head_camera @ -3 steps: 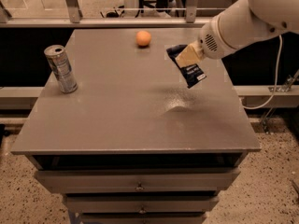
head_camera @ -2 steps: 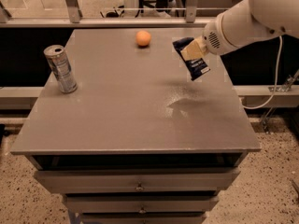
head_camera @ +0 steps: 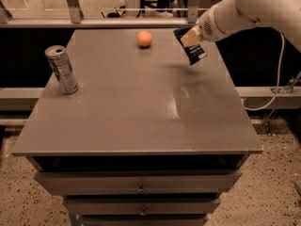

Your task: Move rxbar blueberry near orange

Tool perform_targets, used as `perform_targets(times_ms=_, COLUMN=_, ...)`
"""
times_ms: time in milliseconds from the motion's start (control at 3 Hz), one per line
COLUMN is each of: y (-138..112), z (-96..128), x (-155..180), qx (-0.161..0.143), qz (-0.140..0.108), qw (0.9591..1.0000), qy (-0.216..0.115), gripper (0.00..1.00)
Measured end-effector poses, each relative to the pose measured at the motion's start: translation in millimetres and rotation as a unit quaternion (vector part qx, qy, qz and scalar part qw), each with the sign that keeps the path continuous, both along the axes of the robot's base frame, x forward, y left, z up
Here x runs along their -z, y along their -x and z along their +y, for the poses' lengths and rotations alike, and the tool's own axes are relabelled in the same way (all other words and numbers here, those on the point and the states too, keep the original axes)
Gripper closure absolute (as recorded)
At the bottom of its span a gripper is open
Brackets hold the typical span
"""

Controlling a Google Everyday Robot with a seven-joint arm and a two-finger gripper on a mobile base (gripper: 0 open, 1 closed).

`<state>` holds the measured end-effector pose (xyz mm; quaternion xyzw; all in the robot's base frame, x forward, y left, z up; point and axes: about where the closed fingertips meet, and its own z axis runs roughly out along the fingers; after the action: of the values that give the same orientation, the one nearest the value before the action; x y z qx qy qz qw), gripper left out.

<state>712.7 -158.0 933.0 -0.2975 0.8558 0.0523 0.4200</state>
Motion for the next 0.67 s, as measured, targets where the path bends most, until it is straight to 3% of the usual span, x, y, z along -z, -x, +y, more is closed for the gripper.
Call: perform_targets(times_ms=667, y=-56, z=26, x=31, qx=-0.016, qz=0.018, qw=0.9997, qy=-0.009, gripper=1.0)
